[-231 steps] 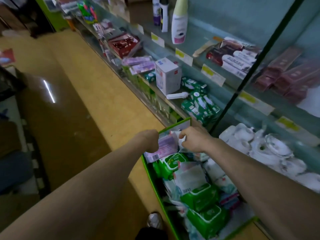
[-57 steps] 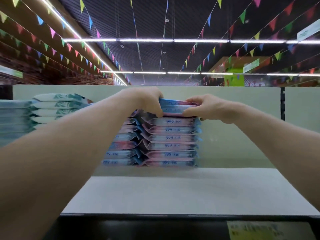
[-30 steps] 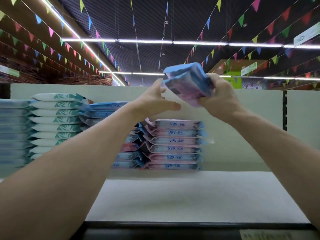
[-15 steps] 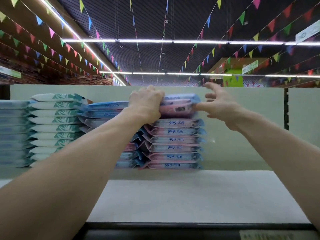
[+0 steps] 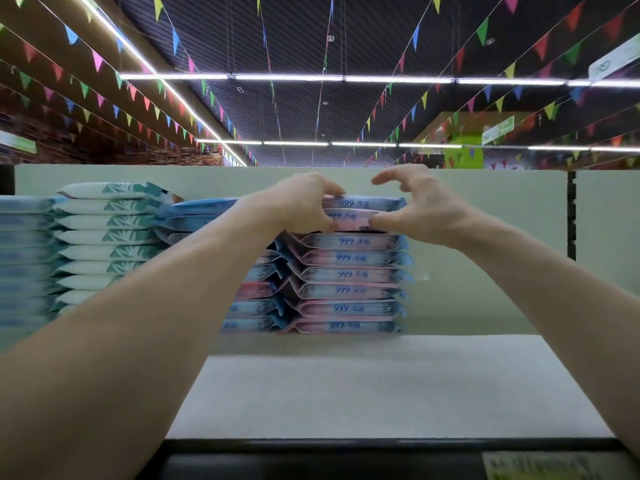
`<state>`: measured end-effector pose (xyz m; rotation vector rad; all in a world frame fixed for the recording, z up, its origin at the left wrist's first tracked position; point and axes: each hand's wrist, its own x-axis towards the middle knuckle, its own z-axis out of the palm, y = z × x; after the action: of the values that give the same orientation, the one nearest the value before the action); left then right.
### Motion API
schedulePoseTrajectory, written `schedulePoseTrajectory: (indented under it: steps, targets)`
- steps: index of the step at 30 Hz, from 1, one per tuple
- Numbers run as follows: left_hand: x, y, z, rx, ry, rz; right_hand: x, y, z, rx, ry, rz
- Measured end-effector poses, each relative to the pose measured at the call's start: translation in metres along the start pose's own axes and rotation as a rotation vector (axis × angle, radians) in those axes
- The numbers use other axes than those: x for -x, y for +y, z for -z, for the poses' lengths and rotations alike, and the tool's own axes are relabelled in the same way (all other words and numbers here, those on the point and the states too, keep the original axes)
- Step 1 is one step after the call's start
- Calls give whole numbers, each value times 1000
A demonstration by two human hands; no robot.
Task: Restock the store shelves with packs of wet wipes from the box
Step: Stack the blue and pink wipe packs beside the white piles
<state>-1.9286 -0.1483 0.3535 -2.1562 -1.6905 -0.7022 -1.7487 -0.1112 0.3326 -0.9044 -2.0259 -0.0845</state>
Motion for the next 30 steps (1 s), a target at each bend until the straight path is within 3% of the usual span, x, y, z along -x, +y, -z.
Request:
schedulePoseTrajectory:
  steps: [4, 11, 19, 22, 27, 30]
  targets:
    - [2, -4, 3, 110, -82, -6, 1, -2, -8, 147, 31, 33]
    - [-7, -13, -5, 188, 54, 49, 1, -3, -17, 343, 103, -32]
    - [-7, -7, 1, -176, 13, 11, -1, 1, -17, 177, 115, -124]
    - [-6, -7, 4, -195, -46, 15, 0, 1, -16, 160, 44, -148]
    - [-11, -13, -4, -212, 118, 30, -1, -3, -15, 211, 19, -127]
    - [-9, -15, -4, -200, 64, 40, -1, -8, -10, 224, -52, -140]
